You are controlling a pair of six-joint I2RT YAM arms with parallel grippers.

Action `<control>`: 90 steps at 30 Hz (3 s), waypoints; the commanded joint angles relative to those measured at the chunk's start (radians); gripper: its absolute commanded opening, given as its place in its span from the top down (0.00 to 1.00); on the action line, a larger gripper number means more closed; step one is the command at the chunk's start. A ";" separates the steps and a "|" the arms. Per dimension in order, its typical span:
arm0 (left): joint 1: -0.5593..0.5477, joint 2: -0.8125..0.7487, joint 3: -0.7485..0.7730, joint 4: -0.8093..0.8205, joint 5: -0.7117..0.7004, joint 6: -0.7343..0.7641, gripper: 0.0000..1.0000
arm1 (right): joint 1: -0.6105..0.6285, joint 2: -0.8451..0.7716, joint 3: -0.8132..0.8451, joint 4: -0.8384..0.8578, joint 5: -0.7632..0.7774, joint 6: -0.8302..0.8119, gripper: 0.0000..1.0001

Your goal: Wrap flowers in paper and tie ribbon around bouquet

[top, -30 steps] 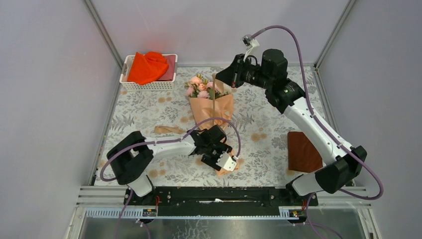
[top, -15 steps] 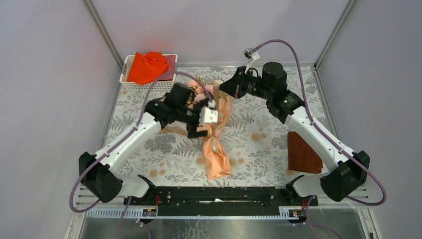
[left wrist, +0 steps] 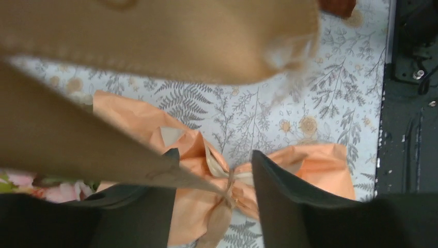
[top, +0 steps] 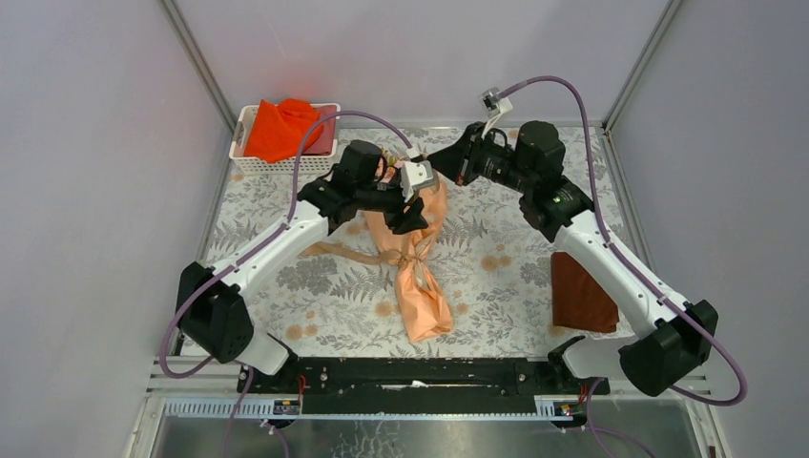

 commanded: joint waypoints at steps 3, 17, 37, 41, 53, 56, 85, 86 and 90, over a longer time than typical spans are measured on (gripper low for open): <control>0.010 -0.032 -0.010 0.117 -0.077 -0.093 1.00 | 0.022 -0.077 -0.023 -0.013 -0.053 -0.030 1.00; 0.029 -0.092 -0.038 0.063 -0.099 -0.155 1.00 | 0.145 -0.118 -0.698 0.224 0.116 -0.072 0.52; 0.041 -0.104 0.137 -0.081 0.182 -0.249 1.00 | 0.272 0.351 -0.774 0.407 0.282 0.104 0.76; 0.043 -0.106 0.041 -0.039 0.068 -0.205 1.00 | 0.287 0.172 -0.702 0.215 0.263 -0.035 0.62; 0.044 -0.094 -0.008 0.030 -0.009 -0.189 1.00 | 0.287 -0.106 -0.616 0.326 0.299 -0.237 0.36; 0.044 -0.094 -0.012 0.033 0.000 -0.203 1.00 | 0.287 -0.006 -0.604 0.468 0.309 -0.199 0.36; 0.397 0.013 -0.283 -0.249 -0.317 0.651 0.01 | 0.287 0.231 -0.529 0.662 0.364 -0.099 1.00; 0.411 0.038 -0.288 -0.231 -0.325 0.668 0.01 | 0.286 0.233 -0.525 0.659 0.360 -0.097 1.00; 0.427 0.144 -0.298 -0.136 -0.402 0.679 0.01 | 0.287 0.238 -0.510 0.636 0.351 -0.098 1.00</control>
